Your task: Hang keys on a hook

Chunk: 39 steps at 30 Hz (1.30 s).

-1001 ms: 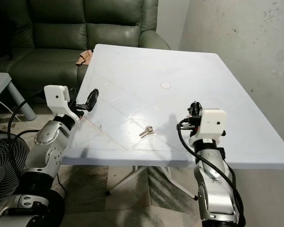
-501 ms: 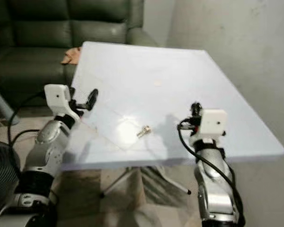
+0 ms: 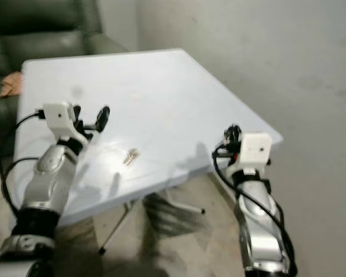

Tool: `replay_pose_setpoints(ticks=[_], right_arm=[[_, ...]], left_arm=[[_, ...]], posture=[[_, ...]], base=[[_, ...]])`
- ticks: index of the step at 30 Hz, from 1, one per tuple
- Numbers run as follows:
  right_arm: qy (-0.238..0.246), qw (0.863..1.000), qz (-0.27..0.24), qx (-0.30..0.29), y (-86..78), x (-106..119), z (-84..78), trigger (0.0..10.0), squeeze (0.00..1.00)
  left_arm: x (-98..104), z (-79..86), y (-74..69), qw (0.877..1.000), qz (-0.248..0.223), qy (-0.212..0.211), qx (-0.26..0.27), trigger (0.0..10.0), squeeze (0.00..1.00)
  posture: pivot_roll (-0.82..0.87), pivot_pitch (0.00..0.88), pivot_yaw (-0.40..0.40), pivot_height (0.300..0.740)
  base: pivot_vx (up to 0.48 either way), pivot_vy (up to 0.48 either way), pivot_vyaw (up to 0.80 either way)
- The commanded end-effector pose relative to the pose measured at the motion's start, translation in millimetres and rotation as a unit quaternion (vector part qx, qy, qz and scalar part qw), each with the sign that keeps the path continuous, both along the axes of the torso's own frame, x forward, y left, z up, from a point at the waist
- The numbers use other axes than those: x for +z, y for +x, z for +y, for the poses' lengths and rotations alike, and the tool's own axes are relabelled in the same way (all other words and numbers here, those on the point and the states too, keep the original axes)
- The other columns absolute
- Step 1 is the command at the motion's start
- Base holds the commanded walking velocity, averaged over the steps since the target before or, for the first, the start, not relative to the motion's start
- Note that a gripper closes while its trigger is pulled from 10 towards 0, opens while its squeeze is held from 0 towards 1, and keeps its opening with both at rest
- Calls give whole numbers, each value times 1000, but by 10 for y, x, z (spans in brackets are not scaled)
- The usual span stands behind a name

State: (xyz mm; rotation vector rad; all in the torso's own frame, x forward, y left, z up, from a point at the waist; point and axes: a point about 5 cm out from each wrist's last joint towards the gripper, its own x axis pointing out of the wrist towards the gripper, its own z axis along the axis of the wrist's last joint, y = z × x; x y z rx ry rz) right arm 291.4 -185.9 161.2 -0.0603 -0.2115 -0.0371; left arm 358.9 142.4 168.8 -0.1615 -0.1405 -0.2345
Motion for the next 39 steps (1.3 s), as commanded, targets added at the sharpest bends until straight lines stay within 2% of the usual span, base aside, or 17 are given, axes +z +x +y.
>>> replay_pose_setpoints(ticks=[1,22,31,39], right_arm=[[3,1000,-6,4,1,26,35,10000,0],[-7,1000,-6,4,-2,29,22,10000,0],[-7,1000,-5,0,-8,23,13,10000,0],[-7,1000,-4,-2,-7,23,4,10000,0]], left_arm=[[27,61,6,1000,-4,9,6,10000,0],[-6,14,12,1000,9,21,0,10000,0],[12,-5,-1,1000,-4,27,6,10000,0],[-3,15,19,999,11,28,14,10000,0]], posture=[[-45,36,-34,740],[-45,21,-38,740],[-42,27,-38,740],[-41,32,-39,740]], base=[[0,0,-750],[0,0,-754],[0,0,-754],[0,0,-755]])
